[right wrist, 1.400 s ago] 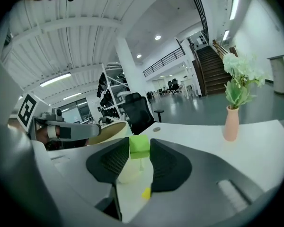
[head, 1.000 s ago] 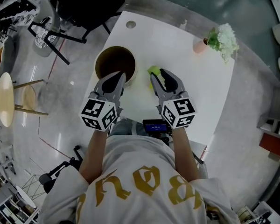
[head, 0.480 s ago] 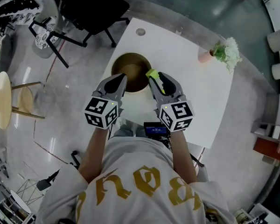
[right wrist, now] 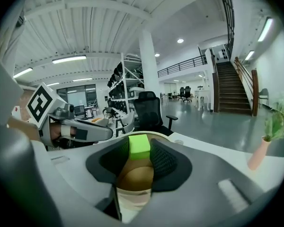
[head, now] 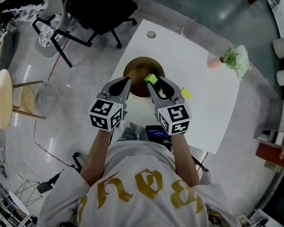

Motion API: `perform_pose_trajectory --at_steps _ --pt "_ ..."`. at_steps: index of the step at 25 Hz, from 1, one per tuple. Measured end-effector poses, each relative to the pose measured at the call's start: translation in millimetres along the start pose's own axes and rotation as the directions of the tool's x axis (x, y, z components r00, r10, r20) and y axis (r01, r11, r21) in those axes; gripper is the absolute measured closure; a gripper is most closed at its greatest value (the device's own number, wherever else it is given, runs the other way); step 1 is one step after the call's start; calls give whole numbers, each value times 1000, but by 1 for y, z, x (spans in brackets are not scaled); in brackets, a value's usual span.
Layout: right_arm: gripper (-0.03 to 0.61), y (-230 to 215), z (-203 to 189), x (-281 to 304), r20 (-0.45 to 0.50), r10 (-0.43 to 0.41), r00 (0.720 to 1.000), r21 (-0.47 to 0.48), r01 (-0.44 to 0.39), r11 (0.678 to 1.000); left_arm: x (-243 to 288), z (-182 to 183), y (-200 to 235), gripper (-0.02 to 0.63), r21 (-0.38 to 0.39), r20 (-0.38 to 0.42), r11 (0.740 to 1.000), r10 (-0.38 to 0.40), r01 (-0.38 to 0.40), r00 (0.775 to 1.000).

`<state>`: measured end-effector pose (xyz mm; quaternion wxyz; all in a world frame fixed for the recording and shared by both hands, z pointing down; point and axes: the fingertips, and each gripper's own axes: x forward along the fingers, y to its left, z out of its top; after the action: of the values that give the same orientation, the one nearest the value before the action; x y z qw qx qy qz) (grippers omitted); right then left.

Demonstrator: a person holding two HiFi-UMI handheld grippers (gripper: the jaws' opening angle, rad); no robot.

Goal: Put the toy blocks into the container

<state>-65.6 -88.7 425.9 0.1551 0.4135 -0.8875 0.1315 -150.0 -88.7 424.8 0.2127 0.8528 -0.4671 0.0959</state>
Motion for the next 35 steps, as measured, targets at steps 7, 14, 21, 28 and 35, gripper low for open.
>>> perform_pose_trajectory --at_steps 7,14,21,28,35 --pt "410 -2 0 7 -1 -21 1000 1 21 1000 0 -2 4 614 -14 -2 1000 -19 19 1000" --pt "410 -3 2 5 12 -26 1000 9 26 1000 3 -3 5 614 -12 -14 1000 -24 24 1000" --pt "354 -3 1 1 28 -21 999 19 20 1000 2 3 0 614 -12 9 1000 -21 21 1000" --pt "359 -10 4 -10 45 -34 998 29 33 999 5 7 -21 614 -5 20 999 -54 54 998" --pt "362 -28 -1 -32 65 -62 996 46 59 997 15 11 -56 614 17 37 995 -96 95 995"
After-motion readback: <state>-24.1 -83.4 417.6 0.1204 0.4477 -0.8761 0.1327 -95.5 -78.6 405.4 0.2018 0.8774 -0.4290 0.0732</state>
